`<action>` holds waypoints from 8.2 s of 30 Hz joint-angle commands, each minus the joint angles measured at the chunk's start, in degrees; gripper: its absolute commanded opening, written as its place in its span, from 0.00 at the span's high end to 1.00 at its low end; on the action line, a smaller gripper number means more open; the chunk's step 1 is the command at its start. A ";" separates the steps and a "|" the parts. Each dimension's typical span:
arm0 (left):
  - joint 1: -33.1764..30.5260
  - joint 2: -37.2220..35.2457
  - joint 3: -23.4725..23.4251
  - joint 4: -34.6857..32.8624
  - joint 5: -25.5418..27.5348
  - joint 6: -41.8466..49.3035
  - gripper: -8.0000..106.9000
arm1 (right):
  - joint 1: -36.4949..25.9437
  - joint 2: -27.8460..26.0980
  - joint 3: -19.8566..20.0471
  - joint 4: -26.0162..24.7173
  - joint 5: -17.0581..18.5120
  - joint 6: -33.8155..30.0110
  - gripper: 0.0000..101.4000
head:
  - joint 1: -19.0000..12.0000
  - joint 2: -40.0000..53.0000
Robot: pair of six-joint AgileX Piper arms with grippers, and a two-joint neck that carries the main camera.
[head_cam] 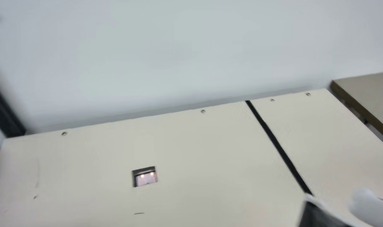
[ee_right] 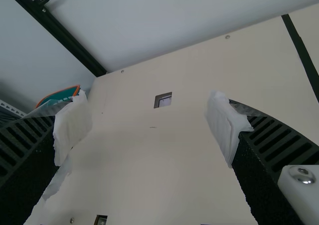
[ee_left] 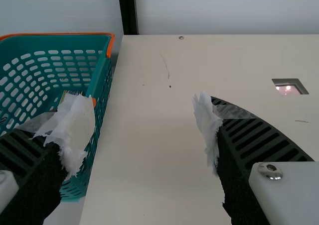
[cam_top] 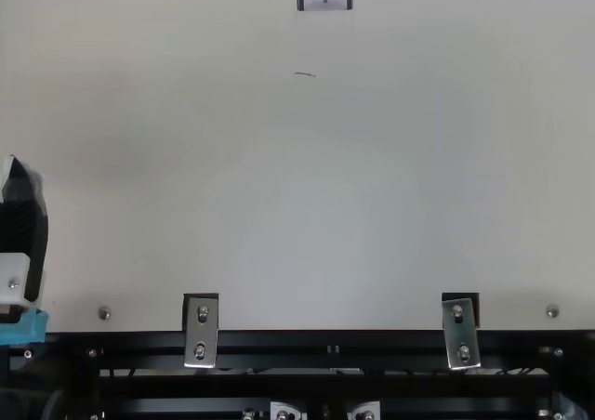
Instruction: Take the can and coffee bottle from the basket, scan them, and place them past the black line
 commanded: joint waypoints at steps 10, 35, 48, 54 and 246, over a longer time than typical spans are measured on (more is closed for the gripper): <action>0.00 0.00 0.00 0.00 0.00 0.00 0.15 | 0.00 0.00 0.00 0.00 0.00 0.00 0.00 | -1.98 29.33; 1.23 4.16 -3.38 -0.55 -1.15 -1.74 0.15 | 0.00 0.00 0.00 0.00 0.00 0.00 0.00 | -2.63 52.04; 11.55 35.54 -26.36 5.29 -6.52 -4.49 0.15 | 0.00 0.00 0.00 0.00 0.00 0.00 0.00 | -2.63 52.04; 20.15 51.37 -36.21 0.34 -6.97 5.04 0.15 | 0.00 0.00 0.00 0.00 0.00 0.00 0.00 | -2.63 52.04; 19.91 39.79 -20.62 -103.05 31.40 -20.37 0.84 | 0.00 0.00 0.00 0.00 0.00 0.00 0.00 | -2.63 52.04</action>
